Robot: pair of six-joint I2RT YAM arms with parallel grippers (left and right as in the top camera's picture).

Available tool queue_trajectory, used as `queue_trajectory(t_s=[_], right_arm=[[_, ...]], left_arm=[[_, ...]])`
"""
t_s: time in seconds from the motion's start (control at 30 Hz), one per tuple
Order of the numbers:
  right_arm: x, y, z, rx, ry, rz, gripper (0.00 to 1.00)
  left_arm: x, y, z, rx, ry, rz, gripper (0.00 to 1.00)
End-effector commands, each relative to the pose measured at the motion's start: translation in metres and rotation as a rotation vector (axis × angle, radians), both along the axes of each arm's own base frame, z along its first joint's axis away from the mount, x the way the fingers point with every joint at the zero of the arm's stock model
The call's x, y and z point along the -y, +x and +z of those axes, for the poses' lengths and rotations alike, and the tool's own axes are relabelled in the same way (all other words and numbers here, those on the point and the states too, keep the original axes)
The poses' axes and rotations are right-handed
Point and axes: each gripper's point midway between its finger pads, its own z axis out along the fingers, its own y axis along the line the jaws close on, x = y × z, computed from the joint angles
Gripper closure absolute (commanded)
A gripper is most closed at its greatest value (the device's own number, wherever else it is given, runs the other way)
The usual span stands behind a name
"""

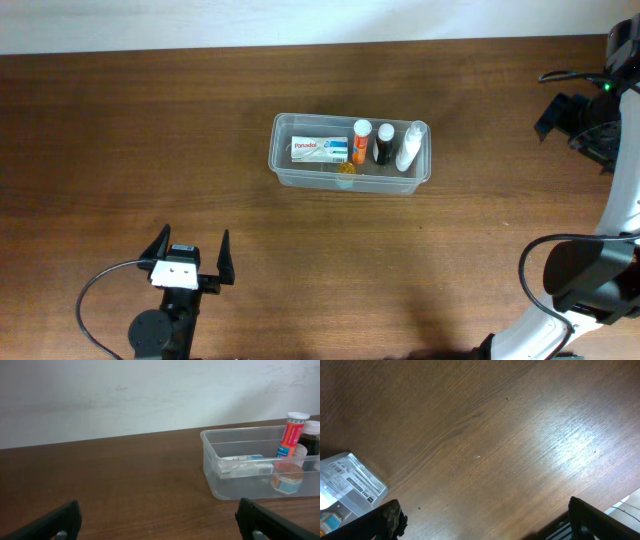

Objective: Pack container

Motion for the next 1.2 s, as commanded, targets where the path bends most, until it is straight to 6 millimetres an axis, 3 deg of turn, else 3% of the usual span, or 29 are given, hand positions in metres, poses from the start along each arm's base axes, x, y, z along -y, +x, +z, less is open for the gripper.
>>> queue_trajectory(t_s=[0.0,0.93,1.07,1.17], right_arm=[[0.0,0.001,0.0,0.001,0.001,0.006,0.02],[0.001,0.001,-0.002,-0.005,0.0,0.006,0.02],[0.004,-0.005,0.011,0.018,-0.041,0.005,0.02],[-0.005,-0.01,0.031,0.09,-0.07,0.026,0.02]], left_arm=[[0.002,0.0,0.0,0.004,0.011,-0.013,0.01],[0.002,0.0,0.0,0.004,0.011,-0.013,0.01],[0.002,0.0,0.0,0.004,0.011,-0.013,0.0],[0.002,0.0,0.0,0.004,0.011,-0.013,0.0]])
